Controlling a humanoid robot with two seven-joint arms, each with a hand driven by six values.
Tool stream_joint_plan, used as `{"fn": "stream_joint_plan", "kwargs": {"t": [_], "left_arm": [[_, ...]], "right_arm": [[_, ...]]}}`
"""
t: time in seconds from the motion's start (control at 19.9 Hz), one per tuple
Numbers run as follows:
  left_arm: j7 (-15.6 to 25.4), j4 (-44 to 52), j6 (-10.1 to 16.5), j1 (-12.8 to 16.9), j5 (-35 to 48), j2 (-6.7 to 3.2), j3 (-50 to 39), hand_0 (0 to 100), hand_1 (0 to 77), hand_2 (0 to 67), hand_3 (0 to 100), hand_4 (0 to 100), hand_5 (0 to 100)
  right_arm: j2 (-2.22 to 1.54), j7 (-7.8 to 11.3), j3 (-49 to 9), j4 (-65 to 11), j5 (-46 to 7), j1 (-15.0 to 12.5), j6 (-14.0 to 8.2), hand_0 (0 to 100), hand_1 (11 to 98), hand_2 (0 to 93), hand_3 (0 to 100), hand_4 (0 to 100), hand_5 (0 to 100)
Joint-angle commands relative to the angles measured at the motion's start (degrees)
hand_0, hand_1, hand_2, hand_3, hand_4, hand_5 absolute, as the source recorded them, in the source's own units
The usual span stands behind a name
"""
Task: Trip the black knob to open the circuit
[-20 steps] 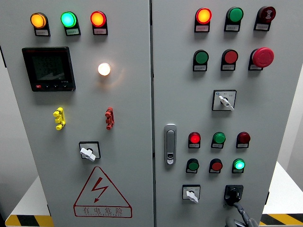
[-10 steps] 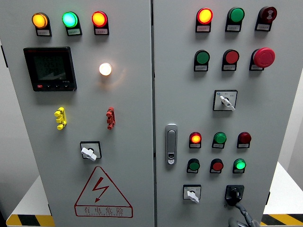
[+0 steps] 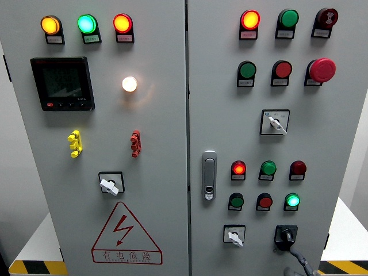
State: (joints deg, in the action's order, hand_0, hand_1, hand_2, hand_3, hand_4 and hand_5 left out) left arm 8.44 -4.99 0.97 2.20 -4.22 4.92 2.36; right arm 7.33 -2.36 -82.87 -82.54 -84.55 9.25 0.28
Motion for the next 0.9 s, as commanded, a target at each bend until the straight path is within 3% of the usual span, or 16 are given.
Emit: {"fn": "stream_joint_plan", "kwargs": {"t": [0.0,0.15,0.25,0.6,0.85], "left_arm": [[0.00,0.07,0.00,0.00,0.00,0.00,0.02,0,3.5,12.7,21,7,2],[0.00,0.07,0.00,0.00,0.00,0.00,0.02,0,3.4,12.7,21,7,2],[0.00,0.07,0.00,0.00,0.00,0.00,0.02,0,3.5,12.7,21,7,2],[0.00,0.07,0.00,0.00,0.00,0.00,0.02,0,3.4,12.7,21,7,2],[0.00,-0.02,0.00,0.00,0.00,0.00,-0.07,0,3.3,12.7,21,7,2]], "right_arm": [[-0.12,-0.01,-0.79,-0.69,0.00,-0.55,-0.11,85,42.7,5.2,82,78,90],[-0.21,-0.01,-1.41,-1.65,0.00,-1.78,-0.02,85,42.7,5.2,82,78,90],[0.05,-0.01,-1.41,-3.05,0.08,-2.92,-0.11,85,42.7,5.3,81,76,90],[-0.04,-0.10,-1.24,-9.21,0.00,-7.84,-0.11,84,43.3,5.9,59,56,82],[-0.04,-0.01,-1.06,-12.55,0.00,-12.41,-0.11,84,44.9,7.6,43,38,65]]}}
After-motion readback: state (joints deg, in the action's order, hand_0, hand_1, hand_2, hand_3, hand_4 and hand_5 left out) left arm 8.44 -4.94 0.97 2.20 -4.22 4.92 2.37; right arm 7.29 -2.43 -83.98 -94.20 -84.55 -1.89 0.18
